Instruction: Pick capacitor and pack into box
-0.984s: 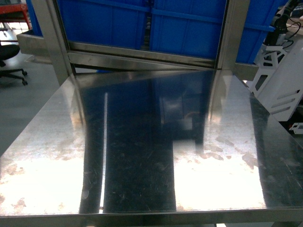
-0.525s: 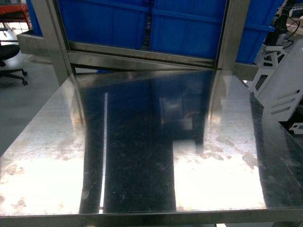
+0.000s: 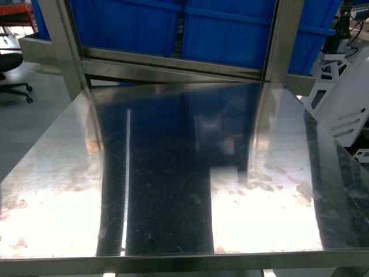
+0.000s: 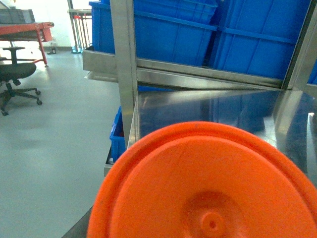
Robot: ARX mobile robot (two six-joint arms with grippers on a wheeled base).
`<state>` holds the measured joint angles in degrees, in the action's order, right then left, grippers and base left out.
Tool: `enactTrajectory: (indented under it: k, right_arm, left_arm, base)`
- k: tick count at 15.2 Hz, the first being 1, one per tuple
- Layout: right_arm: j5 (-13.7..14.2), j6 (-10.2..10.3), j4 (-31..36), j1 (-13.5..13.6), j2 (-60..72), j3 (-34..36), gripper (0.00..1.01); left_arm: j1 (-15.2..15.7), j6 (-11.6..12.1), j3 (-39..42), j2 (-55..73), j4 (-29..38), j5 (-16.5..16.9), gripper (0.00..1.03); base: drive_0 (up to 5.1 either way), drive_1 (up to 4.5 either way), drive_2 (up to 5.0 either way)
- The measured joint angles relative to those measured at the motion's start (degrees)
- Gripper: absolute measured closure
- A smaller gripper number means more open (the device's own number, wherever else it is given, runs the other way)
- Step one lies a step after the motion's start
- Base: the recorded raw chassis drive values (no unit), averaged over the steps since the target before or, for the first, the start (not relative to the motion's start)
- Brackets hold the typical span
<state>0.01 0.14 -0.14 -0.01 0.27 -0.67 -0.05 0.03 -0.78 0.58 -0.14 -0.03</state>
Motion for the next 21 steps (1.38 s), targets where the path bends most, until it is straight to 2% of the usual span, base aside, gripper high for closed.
enactTrajectory:
  k: [21]
  right_arm:
    - [0.0,0.0,-0.1,0.0,0.0,0.0,0.03]
  left_arm:
    - [0.0,0.0,0.0,0.0,-0.2,0.0,0.6]
  base:
    - [0.0,0.0,0.0]
